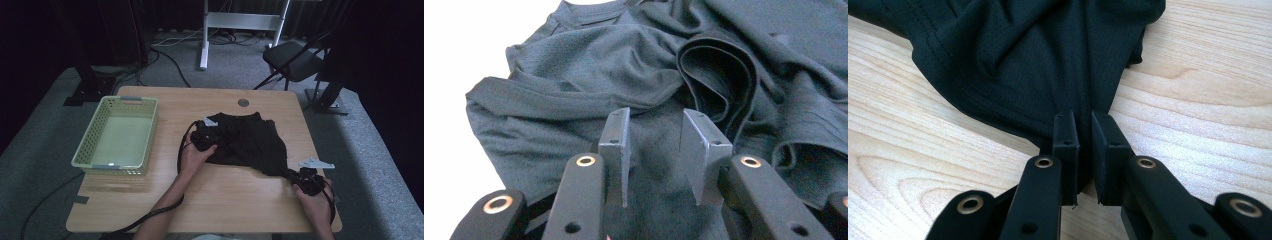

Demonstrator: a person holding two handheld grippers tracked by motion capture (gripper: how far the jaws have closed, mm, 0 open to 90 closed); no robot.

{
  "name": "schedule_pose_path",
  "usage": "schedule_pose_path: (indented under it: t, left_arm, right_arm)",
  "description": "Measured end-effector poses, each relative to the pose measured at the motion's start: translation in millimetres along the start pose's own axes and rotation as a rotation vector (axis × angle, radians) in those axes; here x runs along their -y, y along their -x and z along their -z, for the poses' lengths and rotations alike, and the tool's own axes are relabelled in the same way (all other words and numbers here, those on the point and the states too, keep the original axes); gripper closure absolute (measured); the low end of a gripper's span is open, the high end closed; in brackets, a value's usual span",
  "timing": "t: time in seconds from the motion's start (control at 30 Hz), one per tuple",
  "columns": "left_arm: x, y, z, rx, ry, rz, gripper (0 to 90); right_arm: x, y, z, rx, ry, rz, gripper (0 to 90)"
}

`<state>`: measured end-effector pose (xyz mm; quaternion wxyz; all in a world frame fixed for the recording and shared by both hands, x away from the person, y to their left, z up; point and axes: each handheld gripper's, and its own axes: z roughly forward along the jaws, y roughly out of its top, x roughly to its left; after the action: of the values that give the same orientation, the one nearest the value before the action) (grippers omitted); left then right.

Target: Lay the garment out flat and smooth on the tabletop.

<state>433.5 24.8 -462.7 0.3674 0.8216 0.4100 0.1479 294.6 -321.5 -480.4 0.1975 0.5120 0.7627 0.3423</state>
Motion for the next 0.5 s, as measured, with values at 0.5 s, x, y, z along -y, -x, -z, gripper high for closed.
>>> schedule_pose_path:
  t: [0.5]
  left_arm:
    - [-5.2, 7.5, -17.6, 0.064, -0.018, -0.005, 63.2]
  right_arm:
    - [0.9, 1.1, -0.2, -0.005, 0.007, -0.005, 81.8]
